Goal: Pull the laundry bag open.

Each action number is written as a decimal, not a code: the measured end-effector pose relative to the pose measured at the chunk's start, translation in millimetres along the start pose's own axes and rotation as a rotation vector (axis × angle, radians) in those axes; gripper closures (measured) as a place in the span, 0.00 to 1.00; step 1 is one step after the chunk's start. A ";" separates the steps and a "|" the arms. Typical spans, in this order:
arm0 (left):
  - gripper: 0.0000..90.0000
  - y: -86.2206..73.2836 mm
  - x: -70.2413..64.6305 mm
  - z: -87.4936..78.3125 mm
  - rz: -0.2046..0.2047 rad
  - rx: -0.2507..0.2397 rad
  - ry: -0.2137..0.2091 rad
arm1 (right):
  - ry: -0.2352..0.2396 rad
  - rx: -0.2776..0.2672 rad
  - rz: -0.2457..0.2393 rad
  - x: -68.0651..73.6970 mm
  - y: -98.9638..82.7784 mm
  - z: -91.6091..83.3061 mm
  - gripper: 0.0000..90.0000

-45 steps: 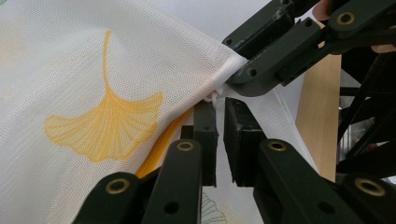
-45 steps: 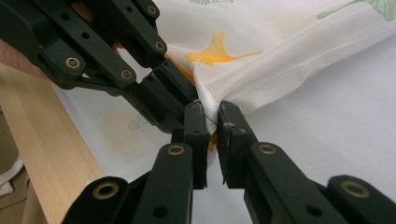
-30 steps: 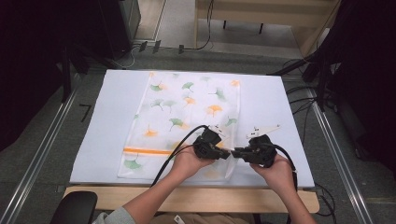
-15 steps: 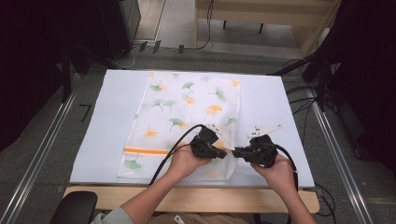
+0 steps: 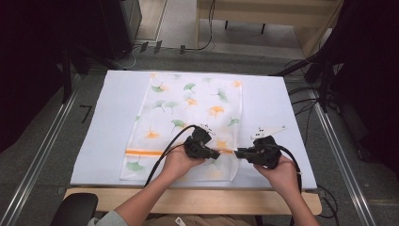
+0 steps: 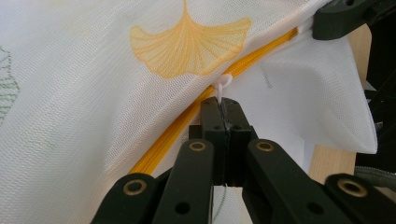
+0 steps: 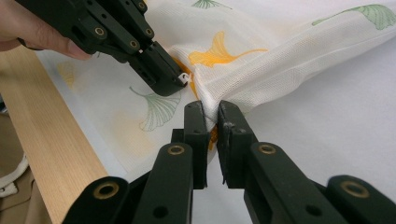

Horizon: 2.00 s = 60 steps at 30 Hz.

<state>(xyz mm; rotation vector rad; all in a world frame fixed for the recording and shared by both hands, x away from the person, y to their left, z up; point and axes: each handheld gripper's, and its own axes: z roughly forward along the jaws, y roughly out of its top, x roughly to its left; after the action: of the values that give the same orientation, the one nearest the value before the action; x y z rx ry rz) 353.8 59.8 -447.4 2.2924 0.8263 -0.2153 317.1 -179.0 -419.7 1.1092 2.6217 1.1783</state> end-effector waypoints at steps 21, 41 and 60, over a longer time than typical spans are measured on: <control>1.00 0.3 0.5 -1.6 0.008 0.024 0.005 | -0.001 0.002 -0.005 0.2 -0.3 0.8 0.94; 1.00 -13.1 22.8 -15.7 -0.044 0.046 0.049 | -0.002 -0.003 -0.002 -1.7 -1.2 -1.1 0.94; 1.00 -18.6 25.4 -20.4 -0.062 0.045 0.052 | -0.007 -0.006 0.006 -3.9 -1.8 -2.1 0.94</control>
<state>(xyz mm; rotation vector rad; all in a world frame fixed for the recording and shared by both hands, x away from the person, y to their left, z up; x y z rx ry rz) 360.9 96.4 -451.5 2.3251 0.9287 -0.2050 318.2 -183.7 -420.3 1.1195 2.6097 1.1803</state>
